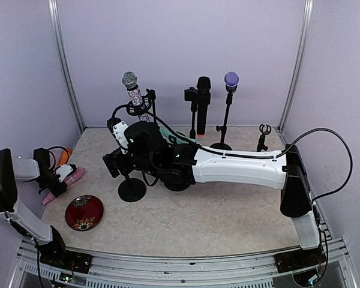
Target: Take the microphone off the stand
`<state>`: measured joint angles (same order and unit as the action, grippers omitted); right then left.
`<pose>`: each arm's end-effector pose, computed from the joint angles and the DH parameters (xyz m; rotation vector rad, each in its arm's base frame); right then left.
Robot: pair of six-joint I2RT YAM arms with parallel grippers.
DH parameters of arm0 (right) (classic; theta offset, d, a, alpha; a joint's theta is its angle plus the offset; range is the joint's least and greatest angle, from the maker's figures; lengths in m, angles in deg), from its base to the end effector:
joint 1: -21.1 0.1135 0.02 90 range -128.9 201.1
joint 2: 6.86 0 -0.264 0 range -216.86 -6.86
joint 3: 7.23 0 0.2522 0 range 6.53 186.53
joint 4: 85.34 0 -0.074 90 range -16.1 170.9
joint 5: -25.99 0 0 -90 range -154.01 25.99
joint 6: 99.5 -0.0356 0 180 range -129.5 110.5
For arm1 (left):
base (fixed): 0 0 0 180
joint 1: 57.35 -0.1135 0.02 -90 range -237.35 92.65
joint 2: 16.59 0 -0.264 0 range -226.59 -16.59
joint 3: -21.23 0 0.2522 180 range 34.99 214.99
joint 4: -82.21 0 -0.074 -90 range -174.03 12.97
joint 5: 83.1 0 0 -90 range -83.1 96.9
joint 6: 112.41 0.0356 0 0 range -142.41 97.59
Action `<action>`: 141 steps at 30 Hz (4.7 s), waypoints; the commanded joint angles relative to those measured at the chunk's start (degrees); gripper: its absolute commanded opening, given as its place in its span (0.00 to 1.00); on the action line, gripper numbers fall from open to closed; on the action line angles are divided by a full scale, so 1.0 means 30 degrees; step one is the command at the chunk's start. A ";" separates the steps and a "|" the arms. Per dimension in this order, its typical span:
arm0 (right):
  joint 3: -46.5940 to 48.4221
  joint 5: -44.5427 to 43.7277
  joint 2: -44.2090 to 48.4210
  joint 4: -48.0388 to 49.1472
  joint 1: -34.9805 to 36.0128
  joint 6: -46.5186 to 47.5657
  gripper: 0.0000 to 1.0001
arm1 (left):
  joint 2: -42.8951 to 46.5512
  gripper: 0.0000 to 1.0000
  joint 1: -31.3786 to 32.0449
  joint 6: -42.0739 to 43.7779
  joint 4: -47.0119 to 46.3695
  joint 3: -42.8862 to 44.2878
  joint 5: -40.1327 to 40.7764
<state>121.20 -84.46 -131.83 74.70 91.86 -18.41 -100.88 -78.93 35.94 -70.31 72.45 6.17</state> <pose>0.1851 0.4925 0.3146 -0.7457 1.7353 0.6361 0.2410 0.0948 0.1431 0.8575 2.5658 0.4435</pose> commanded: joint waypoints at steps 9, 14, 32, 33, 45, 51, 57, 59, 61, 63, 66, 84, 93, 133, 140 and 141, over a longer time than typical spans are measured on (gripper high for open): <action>0.4723 -0.0166 -0.3853 -0.2716 -0.1037 0.0832 0.94 | 0.3167 0.89 -0.0327 -0.0556 0.1521 -0.0235 -0.1855; 0.4905 0.0339 -0.4500 -0.2414 -0.1324 0.0630 0.87 | 0.5823 0.99 0.0092 -0.1169 0.3834 0.0575 -0.3917; 0.1466 0.0825 -0.2938 0.2260 -0.1250 0.1036 0.23 | 0.8734 0.99 0.3574 -0.4563 0.7518 0.2945 -0.6865; 0.1033 0.0768 -0.2590 0.2533 -0.1221 0.1101 0.20 | 0.8685 0.99 0.3900 -0.4782 0.7549 0.3013 -0.6786; -0.8601 0.2369 0.5186 0.6236 -0.0364 0.0894 0.00 | 0.8496 0.99 0.5815 -0.5655 0.7708 0.3667 -0.6377; -1.5121 0.2123 1.0024 0.7396 -0.0325 -0.0390 0.00 | 0.8150 0.99 0.5829 -0.5504 0.7751 0.3981 -0.5882; -1.9617 -0.0630 1.4385 0.6180 -0.0622 -0.0250 0.00 | 0.8182 0.99 0.5838 -0.5478 0.7817 0.4449 -0.5861; -2.0532 -0.1149 1.5576 0.5402 -0.1230 -0.0252 0.00 | 0.8171 0.99 0.5828 -0.5448 0.7852 0.4553 -0.5852; -2.1331 -0.1493 1.6625 0.4853 -0.2036 -0.0191 0.00 | 0.8181 0.99 0.5845 -0.5367 0.7851 0.4614 -0.5814; -2.1840 -0.1578 1.7638 0.4230 -0.2948 0.0048 0.00 | 0.8176 0.99 0.5850 -0.5337 0.7846 0.4588 -0.5792; -2.2347 -0.1492 1.8389 0.3611 -0.4455 0.0526 0.00 | 0.8164 0.99 0.5849 -0.5273 0.7878 0.4574 -0.5802; -2.3362 0.2525 1.5650 0.5631 -1.4486 0.1583 0.00 | 0.8361 0.99 0.5876 -0.5016 0.8054 0.4845 -0.5507; -2.1611 0.1605 1.2695 0.6705 -1.6873 0.3117 0.00 | 0.8341 0.99 0.5874 -0.4862 0.8150 0.5027 -0.5529; -2.2355 0.1187 1.8785 0.6836 -0.3172 0.1671 1.00 | 1.0083 0.99 0.5228 -0.4189 0.8398 0.5587 -0.9197; -2.0082 -0.0616 1.4873 0.7179 -0.3189 0.1545 1.00 | 1.0646 0.99 0.5378 -0.4056 0.8601 0.5123 -0.9293; -1.9642 -0.0884 1.4314 0.7121 -0.3196 0.1575 1.00 | 1.0678 0.99 0.5404 -0.3975 0.8609 0.5036 -0.9213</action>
<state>57.40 -82.80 -84.42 93.39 81.85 -13.60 -69.69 -62.97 23.04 -45.33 89.08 -20.37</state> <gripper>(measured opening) 0.998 0.988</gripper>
